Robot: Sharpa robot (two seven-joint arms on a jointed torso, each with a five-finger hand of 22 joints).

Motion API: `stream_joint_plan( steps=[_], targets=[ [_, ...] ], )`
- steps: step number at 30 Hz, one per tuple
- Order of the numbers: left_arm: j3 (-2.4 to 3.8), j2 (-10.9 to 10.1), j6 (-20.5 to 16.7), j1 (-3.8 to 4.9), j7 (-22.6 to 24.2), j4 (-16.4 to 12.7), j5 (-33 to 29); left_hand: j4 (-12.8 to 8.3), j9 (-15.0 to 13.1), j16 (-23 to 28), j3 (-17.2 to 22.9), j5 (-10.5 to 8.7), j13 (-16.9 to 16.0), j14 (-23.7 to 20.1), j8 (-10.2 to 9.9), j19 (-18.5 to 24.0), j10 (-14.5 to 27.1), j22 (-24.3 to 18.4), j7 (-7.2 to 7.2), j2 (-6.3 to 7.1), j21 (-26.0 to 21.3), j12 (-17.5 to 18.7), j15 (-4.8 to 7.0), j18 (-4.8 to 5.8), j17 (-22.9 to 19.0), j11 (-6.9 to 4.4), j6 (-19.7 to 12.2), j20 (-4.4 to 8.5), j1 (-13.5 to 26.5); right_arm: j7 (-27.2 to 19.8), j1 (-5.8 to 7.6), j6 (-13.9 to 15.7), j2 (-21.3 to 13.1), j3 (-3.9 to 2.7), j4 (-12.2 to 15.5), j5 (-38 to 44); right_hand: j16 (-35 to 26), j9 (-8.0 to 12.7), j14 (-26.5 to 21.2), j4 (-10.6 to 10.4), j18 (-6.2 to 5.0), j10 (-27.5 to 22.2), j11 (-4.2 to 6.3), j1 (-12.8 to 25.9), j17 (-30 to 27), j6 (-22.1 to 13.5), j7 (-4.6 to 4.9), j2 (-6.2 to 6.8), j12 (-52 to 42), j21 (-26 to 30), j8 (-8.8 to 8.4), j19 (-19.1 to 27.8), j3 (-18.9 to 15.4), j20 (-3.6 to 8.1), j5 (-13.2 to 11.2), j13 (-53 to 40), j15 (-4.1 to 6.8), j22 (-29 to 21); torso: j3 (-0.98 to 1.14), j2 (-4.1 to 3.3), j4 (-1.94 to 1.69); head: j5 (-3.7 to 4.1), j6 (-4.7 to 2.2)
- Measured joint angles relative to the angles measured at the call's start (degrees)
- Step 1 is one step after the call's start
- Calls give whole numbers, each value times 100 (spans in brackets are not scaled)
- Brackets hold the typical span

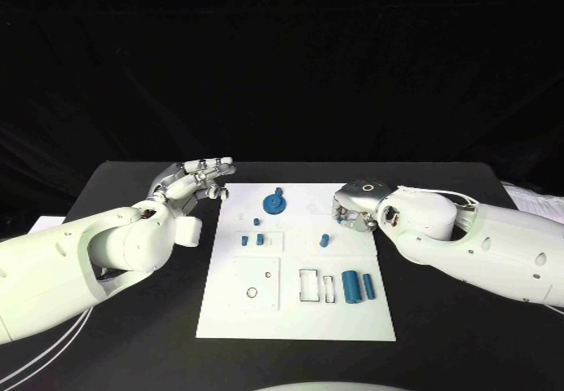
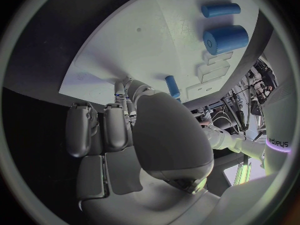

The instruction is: Assemble the parts on the task board

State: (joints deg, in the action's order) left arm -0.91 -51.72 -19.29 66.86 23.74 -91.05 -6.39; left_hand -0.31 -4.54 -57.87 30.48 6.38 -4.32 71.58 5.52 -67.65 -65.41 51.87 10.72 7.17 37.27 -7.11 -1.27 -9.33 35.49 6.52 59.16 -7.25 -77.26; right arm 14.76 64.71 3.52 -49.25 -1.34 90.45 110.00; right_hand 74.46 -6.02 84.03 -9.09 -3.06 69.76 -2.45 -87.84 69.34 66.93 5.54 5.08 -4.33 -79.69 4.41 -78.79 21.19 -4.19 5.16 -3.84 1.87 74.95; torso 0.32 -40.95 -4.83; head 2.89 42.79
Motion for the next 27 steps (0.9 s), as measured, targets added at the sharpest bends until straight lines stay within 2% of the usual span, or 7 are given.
stream_joint_plan(
  steps=[3, 5, 11, 27],
  targets=[
    [0, 0, 0, 0, 0, 0, 0, 0, 0, 0, 0, 0, 0, 1, 0, 0, 0, -2, 0, 0, -23, 0, -1, 0, -2, 0, 0, 0, 0, 17, -12, 49, -16, 6, 21, 15, 0, -12, 0, 26, 0, 7, 7, 42, -13, 1, 0, 5, -20, -20, 1, -20, 25, 20, -10, -1, 0, 0, 1, 0, 0, 0, 0],
    [0, -1, 1, 0, -1, 1, 0, 0, 0, 0, 0, 0, 0, 5, 0, 20, 0, -10, 0, 0, -33, -21, -5, -62, -9, 0, 0, 20, 0, 32, -23, 101, -37, 12, 48, 21, 0, -13, 0, 41, 0, 26, -13, 49, -30, 12, 11, -3, -20, -41, 0, -37, 40, 3, -10, -2, 0, 0, 3, -1, 1, 4, -3],
    [0, -1, 2, 0, -3, 8, -1, 0, 0, 0, 0, 0, 1, -17, -1, 20, 0, -10, 0, 0, -33, -21, 16, -61, -9, 0, 0, 20, 0, 58, -49, 247, -112, 20, 168, 18, 0, -44, -1, 49, 0, 49, 8, 108, -37, 21, 20, -16, -27, -41, -1, -62, 48, 18, -43, -7, 41, -1, 3, 0, 1, 13, -6],
    [-1, -2, 10, -2, -11, 17, -1, -16, 10, 0, -16, 0, 2, -16, -2, 20, 0, -18, 0, 0, -33, -21, 15, -56, -9, 0, 0, 20, 0, 81, 25, 562, -347, -59, 519, -77, 0, -42, -1, 56, 0, 59, 18, 139, -51, 43, -3, -18, -42, -86, -29, -83, 89, 39, -88, -8, 41, -2, 1, 1, 3, 25, -16]
  ],
)
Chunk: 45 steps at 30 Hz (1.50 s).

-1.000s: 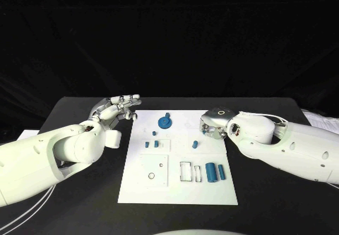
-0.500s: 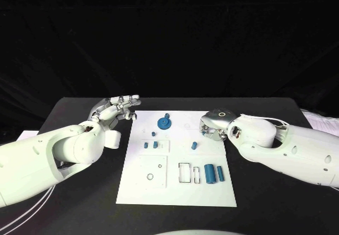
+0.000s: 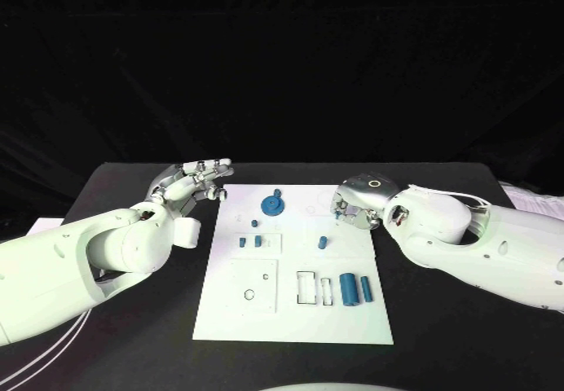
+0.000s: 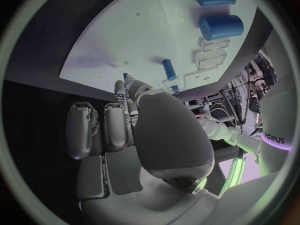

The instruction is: Assemble the parts on the task board

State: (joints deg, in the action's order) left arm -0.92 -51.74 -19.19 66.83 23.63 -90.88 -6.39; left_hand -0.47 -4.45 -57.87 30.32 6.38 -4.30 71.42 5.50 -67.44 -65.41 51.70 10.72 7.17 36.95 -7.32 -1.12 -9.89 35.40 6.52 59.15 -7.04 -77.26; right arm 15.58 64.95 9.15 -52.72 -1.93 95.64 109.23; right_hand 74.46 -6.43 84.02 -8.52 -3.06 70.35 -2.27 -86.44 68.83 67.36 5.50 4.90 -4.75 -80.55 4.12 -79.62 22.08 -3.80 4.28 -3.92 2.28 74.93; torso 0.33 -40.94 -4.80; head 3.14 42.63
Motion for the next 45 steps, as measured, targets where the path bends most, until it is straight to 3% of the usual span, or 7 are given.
stream_joint_plan(
  steps=[9, 17, 21, 26, 33, 45],
  targets=[
    [0, 6, 3, -4, -2, 4, 0, 0, 1, 0, 0, 0, 0, 2, 0, 0, 0, 0, 0, 0, 0, 0, -2, 2, 0, 0, 0, 0, 0, 2, -1, 83, 63, -20, 593, -139, 0, 3, 0, 6, 0, 19, -19, 7, 0, -2, -1, -7, 24, 0, 28, 0, 6, 0, -9, 0, 0, -1, -3, 0, -7, -105, 38],
    [0, 43, 13, -13, -3, 7, 0, -16, 1, 0, -16, 0, 1, 2, 0, 0, 0, 0, 0, 0, 0, 0, -3, 3, -5, 0, 0, 0, 0, -60, -104, 154, 452, -21, 847, -232, 0, -2, 0, 56, 0, 19, -20, 7, -7, -5, 1, -7, 60, 0, 28, 0, 55, 0, -22, 10, 0, -1, -13, 0, -13, -304, 94],
    [-1, 66, 20, -15, -4, 5, 0, 8, 12, 0, -43, 0, 1, 3, 0, 0, 11, -12, 0, 0, -16, -33, -3, 4, -25, -11, 0, 0, 0, -113, -235, 169, 688, -12, 804, -256, 0, -5, 0, 79, 0, 19, -20, 7, -7, -6, 4, -7, 61, 0, 27, 0, 79, 0, -19, 16, 0, -1, -20, 0, -13, -395, 141],
    [-1, 87, 28, -16, -4, 5, 0, 32, 18, 0, -110, 0, 1, -16, 21, 0, 41, -33, 0, -7, -47, -34, -22, 4, -38, 1, 0, 0, 54, -204, -433, 159, 991, 47, 656, -283, 0, -8, 0, 103, 0, 18, -21, 7, -7, -13, 36, -6, 61, 0, 5, 1, 102, 0, 16, 27, 0, -2, -20, 0, -10, -510, 189],
    [-1, 100, 38, -16, -6, -7, 0, 16, 17, 0, -127, 0, 1, -16, 21, 0, 40, -40, 0, -7, -46, -58, -22, 5, -49, 1, 0, 0, 54, -318, -634, 109, 1227, 88, 492, -324, 0, -8, 0, 103, 0, 18, -21, 22, -16, -15, 37, 9, 61, 0, -7, 1, 102, 0, 16, 18, 0, -2, -16, -2, -1, -606, 237],
    [-1, 96, 50, -16, -12, -17, 0, 16, 17, 0, -126, 0, 1, -16, 21, 0, 40, -39, 0, -7, -46, -58, -22, 5, -48, 2, 0, 0, 53, -418, -729, 20, 1361, 109, 314, -360, 0, -3, 0, 119, 0, -3, -42, 31, -15, -23, 43, -1, 82, 0, -28, 1, 118, 0, 16, 16, 0, -3, -7, -5, 0, -679, 283]
  ],
)
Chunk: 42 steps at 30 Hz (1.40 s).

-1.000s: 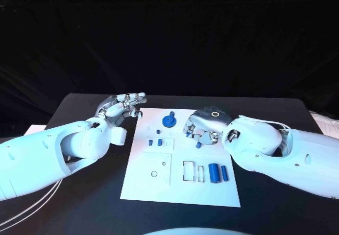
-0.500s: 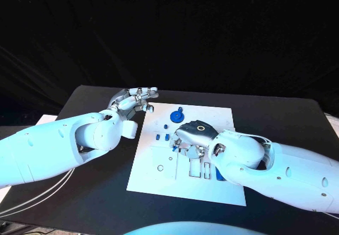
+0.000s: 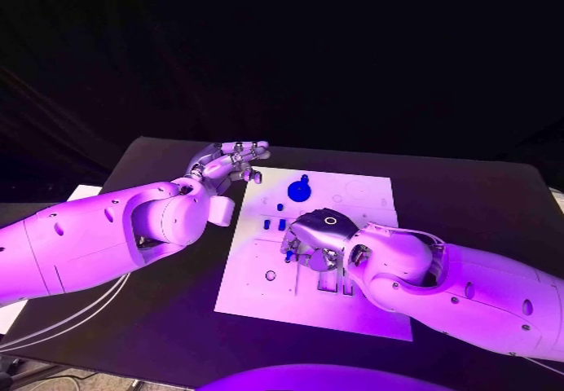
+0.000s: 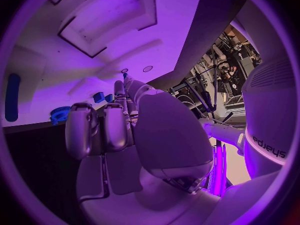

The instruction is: Assemble the parts on the task board

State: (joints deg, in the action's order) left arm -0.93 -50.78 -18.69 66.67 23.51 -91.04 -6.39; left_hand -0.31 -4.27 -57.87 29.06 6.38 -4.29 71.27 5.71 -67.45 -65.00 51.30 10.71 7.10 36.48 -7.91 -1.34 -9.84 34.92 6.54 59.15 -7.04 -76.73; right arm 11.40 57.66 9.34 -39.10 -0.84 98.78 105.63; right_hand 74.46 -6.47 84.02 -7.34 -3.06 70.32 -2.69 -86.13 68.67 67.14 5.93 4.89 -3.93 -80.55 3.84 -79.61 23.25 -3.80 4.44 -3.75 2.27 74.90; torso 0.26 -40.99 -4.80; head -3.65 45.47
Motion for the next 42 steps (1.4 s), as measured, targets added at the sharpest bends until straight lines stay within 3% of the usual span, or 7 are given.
stream_joint_plan(
  steps=[37, 42],
  targets=[
    [0, -20, 58, 0, -50, -8, 0, 0, 4, 0, 0, 0, 0, 1, 0, 0, 0, -5, 0, 0, 1, 0, -1, 1, -14, 0, 0, 0, 0, 245, 24, -332, 165, 17, -75, 133, 0, -3, 0, 0, 0, -20, -21, 97, -5, -59, 35, 9, -1, 0, -12, -21, -1, -21, -3, -3, 0, 3, 0, 1, 0, -59, 71],
    [0, -24, 69, -1, -57, -9, 0, 0, 4, 0, 0, 0, 1, 1, 0, 0, 0, -5, 0, 0, -4, 0, -1, 1, -15, 0, 0, 0, 0, 285, 10, -409, 182, 42, -73, 163, 0, -6, 0, 1, 0, -20, -21, 105, -5, -60, 39, 2, -1, 0, -12, -21, -1, -21, -5, -3, 0, 2, 0, 1, 0, -62, 82]
  ],
)
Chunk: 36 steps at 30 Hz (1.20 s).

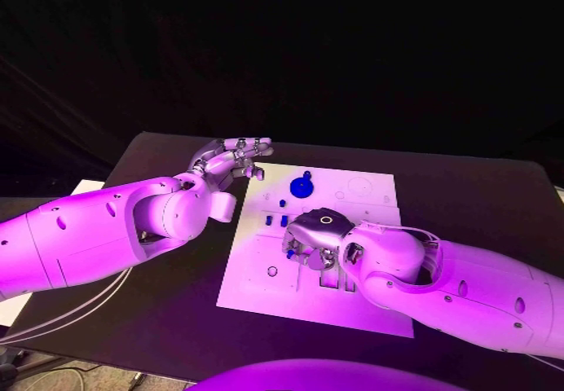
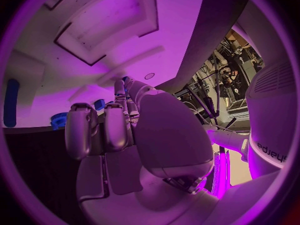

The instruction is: Assemble the parts on the task board

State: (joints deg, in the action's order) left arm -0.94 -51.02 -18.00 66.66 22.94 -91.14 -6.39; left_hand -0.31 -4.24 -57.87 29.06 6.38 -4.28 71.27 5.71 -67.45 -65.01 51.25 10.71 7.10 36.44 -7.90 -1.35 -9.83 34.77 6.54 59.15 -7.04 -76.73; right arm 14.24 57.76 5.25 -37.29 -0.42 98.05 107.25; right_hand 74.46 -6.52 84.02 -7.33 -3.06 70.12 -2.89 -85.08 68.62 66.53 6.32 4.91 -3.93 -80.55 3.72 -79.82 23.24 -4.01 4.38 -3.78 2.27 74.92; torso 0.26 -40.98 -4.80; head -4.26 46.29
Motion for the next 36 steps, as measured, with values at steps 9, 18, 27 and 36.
stream_joint_plan(
  steps=[9, 18, 27, 36],
  targets=[
    [0, -3, 13, 0, -12, 0, 3, -16, 0, 0, -16, 0, 0, 0, 0, 0, 21, -7, 0, 0, -29, 0, 0, 0, -24, -21, 0, 0, 0, 26, 2, -49, 2, 0, 18, 36, 0, -6, 0, 0, 0, 0, 0, 22, -8, 9, 12, 22, 0, 0, -8, 0, 0, 0, 0, 0, 0, 0, 0, 1, 0, -4, 7],
    [-1, -5, 23, 0, -23, -2, 4, -16, -1, 0, -16, 0, 0, 0, 0, 0, 21, -7, 0, 0, -29, 0, 0, 0, -24, -21, 0, 0, 0, 46, 8, -62, 17, 21, 7, 38, -113, 181, -1, -48, -59, -752, -248, 446, -181, -797, 161, 279, 19, 273, 5, 281, -149, -229, 61, 8, -295, -196, -3, 2, 0, -12, 13],
    [-1, -7, 33, 0, -37, -2, 4, -16, 4, 0, -16, 0, 0, 0, 0, 0, 21, -7, 0, 0, -29, 0, 0, 0, -32, -20, 0, 0, 0, 57, -6, 117, -48, 53, 18, 24, -191, 263, 0, 17, -135, -1300, -395, 488, -336, -1249, 164, 322, -103, 512, 5, 484, -430, -358, 61, 7, -351, -479, 0, 3, 0, -14, 5],
    [-1, -30, 62, 0, -61, 6, 8, -16, 4, 0, -16, 0, 0, 0, 0, 0, 21, -12, 0, 0, -29, 0, 0, 1, -31, -21, 0, 0, 0, 47, 25, 525, -492, 24, 285, -37, -99, 213, 0, 45, -136, -897, -264, 456, -219, -906, 195, 231, -401, 293, 47, 227, -458, -303, 93, -16, -350, -177, 2, 5, 5, 13, -25]
  ],
)
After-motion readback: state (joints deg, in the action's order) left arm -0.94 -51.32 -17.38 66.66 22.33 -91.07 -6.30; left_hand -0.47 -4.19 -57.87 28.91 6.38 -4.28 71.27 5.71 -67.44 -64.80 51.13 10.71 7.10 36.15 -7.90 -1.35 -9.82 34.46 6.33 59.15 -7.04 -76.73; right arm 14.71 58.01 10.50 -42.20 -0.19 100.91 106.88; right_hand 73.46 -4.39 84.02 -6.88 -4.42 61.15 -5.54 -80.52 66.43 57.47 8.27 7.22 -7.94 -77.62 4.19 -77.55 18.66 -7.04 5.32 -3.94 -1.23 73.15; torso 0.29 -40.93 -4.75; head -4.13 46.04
